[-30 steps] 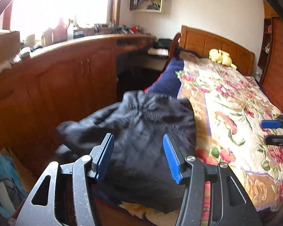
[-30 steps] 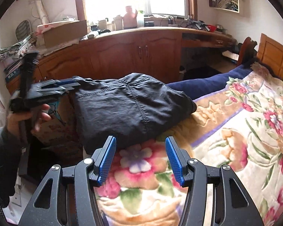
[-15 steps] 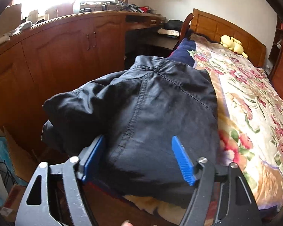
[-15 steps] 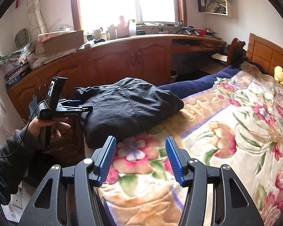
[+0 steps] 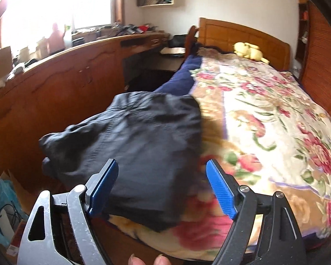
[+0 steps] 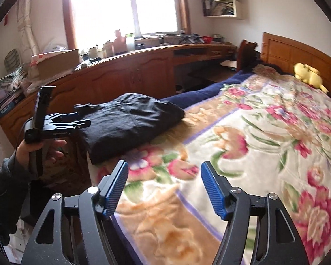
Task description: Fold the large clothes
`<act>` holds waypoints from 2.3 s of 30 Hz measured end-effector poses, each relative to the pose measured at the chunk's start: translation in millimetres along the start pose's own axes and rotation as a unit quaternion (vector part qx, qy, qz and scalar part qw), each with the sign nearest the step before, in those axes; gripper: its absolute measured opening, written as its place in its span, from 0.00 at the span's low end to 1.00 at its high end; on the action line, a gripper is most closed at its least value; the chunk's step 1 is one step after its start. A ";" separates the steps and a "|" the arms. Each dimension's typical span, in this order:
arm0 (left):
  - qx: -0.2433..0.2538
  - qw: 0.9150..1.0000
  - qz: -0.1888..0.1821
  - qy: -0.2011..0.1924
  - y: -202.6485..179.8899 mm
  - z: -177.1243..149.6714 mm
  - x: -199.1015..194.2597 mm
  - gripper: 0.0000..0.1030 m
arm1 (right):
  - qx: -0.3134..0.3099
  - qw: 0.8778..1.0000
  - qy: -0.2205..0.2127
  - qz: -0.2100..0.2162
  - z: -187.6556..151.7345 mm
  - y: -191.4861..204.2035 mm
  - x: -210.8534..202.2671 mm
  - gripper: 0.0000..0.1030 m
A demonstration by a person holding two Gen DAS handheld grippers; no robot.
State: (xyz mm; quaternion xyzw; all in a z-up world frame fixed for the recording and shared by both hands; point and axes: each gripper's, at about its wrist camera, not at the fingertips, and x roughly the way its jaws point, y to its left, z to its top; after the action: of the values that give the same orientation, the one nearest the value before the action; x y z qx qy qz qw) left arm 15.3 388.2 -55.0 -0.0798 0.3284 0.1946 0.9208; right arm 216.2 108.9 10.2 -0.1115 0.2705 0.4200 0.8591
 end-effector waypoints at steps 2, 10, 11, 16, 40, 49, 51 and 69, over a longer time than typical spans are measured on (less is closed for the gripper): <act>0.013 1.000 -0.019 -0.002 -23.7 -2.4 -6.2 0.80 | 0.009 1.000 -0.003 -0.018 -12.0 -2.7 -13.3 0.74; 0.068 0.992 -0.107 -0.009 -129.3 -24.0 -30.8 0.80 | 0.058 0.995 -0.018 -0.082 -62.5 -13.3 -65.0 0.81; 0.072 0.990 -0.120 -0.008 -145.1 -27.7 -34.7 0.80 | 0.065 0.994 -0.018 -0.090 -67.9 -14.3 -71.1 0.81; 0.091 0.984 -0.150 -0.014 -198.3 -41.6 -51.7 0.80 | 0.096 0.986 -0.028 -0.134 -95.1 -14.7 -108.2 0.81; 0.122 0.963 -0.230 -0.066 -327.3 -46.1 -151.2 0.80 | 0.154 0.943 -0.105 -0.276 -143.1 38.4 -265.2 0.81; 0.126 0.959 -0.228 -0.111 -332.4 -38.1 -192.5 0.80 | 0.164 0.923 -0.149 -0.315 -153.2 66.1 -309.8 0.81; 0.125 0.959 -0.229 -0.114 -331.4 -38.8 -194.9 0.80 | 0.164 0.921 -0.152 -0.318 -156.7 69.8 -312.0 0.81; 0.124 0.960 -0.225 -0.110 -332.3 -41.6 -194.9 0.80 | 0.159 0.919 -0.157 -0.324 -149.9 62.8 -299.0 0.81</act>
State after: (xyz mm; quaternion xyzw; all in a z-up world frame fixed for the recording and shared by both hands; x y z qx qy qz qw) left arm -10.2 14.3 43.2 -0.0152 0.2203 -0.0520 0.9739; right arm -38.3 -112.5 55.1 0.0129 0.1442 0.0825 0.9860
